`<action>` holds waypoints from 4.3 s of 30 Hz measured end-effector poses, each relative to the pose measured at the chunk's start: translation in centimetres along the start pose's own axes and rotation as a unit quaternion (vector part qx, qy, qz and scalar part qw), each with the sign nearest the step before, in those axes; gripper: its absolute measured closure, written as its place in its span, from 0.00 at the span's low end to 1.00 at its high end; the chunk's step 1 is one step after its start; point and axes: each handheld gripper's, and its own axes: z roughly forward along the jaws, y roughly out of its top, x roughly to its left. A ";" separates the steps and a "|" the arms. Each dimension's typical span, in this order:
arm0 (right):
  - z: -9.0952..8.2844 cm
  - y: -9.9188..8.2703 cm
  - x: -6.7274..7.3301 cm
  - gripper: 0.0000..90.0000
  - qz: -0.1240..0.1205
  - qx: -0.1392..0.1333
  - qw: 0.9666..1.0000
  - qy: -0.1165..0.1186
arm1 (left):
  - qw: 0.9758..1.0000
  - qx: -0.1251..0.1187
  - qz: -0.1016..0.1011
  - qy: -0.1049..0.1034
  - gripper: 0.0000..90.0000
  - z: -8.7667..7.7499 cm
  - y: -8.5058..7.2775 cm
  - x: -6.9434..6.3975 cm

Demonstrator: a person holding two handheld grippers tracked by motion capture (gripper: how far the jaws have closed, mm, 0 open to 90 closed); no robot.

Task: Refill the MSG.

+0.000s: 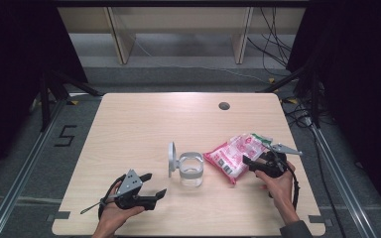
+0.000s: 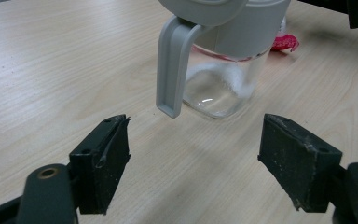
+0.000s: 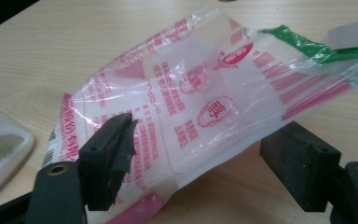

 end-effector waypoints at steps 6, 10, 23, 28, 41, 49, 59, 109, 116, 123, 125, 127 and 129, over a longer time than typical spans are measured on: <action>0.7 0.4 -0.4 0.31 0.009 -0.002 1.000 -0.005 | 1.000 0.004 0.004 0.002 0.26 0.0 0.0 0.0; 1.0 0.5 -0.2 0.33 0.036 0.010 0.999 -0.009 | 1.000 0.006 0.005 0.000 0.26 0.1 0.0 0.0; 1.9 0.7 -0.8 0.39 0.036 0.006 0.999 -0.005 | 1.000 0.004 0.001 0.000 0.26 0.0 -0.1 0.0; 2.1 0.7 -0.8 0.42 0.040 0.005 0.999 -0.006 | 1.000 0.004 0.001 0.001 0.26 0.1 -0.1 0.1; 2.7 0.6 -1.0 0.48 0.066 0.012 0.998 -0.020 | 1.000 0.004 0.001 0.000 0.26 0.1 -0.1 0.1; 2.6 0.7 -0.9 0.86 0.037 0.003 0.999 0.004 | 1.000 0.002 -0.002 -0.001 0.26 0.1 -0.1 0.1; 1.6 1.7 0.2 1.00 -0.019 -0.008 1.000 0.009 | 1.000 0.002 -0.001 0.003 0.26 0.0 -0.1 0.1; -7.7 7.1 8.5 1.00 -0.183 -0.085 0.975 0.094 | 0.996 0.019 0.073 -0.046 0.28 10.2 2.8 -11.9; -9.6 8.2 9.5 1.00 -0.182 -0.080 0.973 0.117 | 0.997 0.007 0.077 -0.027 0.27 11.9 4.4 -12.5; -10.7 9.4 10.6 1.00 -0.201 -0.091 0.966 0.135 | 0.998 -0.007 0.063 0.005 0.29 13.6 5.1 -13.2; -11.0 9.5 10.7 1.00 -0.196 -0.097 0.966 0.137 | 0.998 -0.002 0.063 0.014 0.31 13.7 5.3 -13.1; -11.2 9.4 11.0 1.00 -0.189 -0.101 0.967 0.140 | 0.999 -0.014 0.052 0.006 0.34 13.7 5.5 -13.1; -11.3 9.4 11.1 1.00 -0.195 -0.096 0.964 0.151 | 0.998 -0.020 0.057 0.013 0.38 13.5 5.6 -13.2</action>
